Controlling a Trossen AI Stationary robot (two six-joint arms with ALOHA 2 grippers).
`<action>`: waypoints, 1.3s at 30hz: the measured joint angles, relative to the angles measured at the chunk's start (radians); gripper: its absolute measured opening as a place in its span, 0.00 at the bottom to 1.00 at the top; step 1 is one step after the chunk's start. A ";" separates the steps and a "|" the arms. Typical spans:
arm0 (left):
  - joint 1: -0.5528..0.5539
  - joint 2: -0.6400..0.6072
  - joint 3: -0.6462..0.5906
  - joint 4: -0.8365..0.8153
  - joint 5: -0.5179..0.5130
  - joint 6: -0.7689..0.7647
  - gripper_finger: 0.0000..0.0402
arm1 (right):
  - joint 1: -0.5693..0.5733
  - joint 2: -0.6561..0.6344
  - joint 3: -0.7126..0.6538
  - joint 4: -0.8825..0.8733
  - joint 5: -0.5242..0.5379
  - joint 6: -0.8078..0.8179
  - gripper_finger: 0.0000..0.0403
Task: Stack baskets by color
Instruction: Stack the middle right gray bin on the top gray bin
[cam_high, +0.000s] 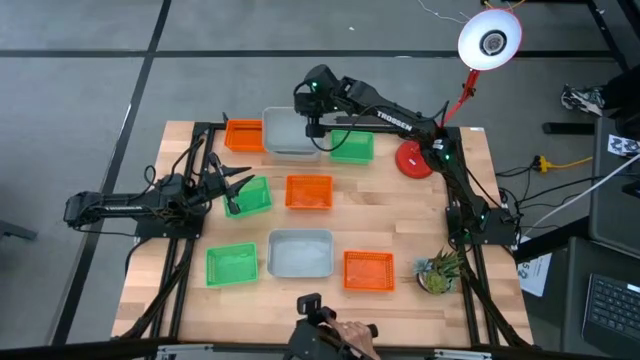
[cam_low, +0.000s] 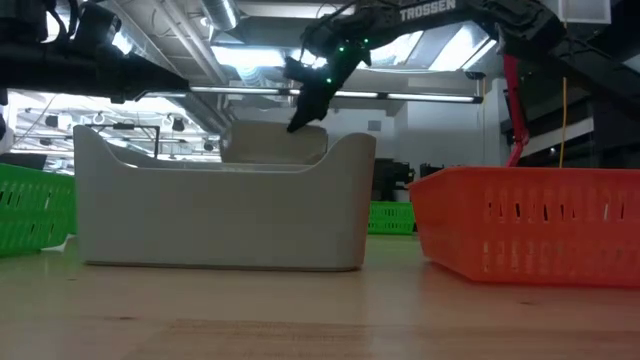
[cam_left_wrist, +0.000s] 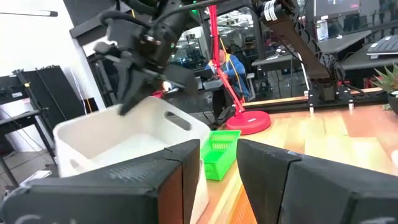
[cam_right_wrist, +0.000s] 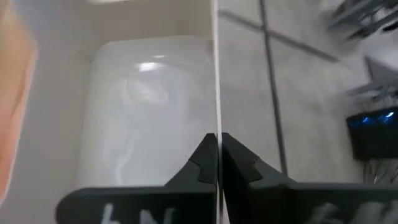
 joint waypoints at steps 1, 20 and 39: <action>0.001 0.000 0.000 0.000 0.000 0.000 0.25 | -0.005 0.000 -0.001 -0.013 -0.009 0.000 0.00; 0.001 0.000 0.000 0.000 -0.020 0.000 0.25 | -0.056 0.000 -0.024 -0.065 -0.160 0.052 0.00; 0.001 0.000 0.000 0.000 -0.020 0.000 0.25 | -0.056 0.003 -0.024 -0.064 -0.162 0.075 0.00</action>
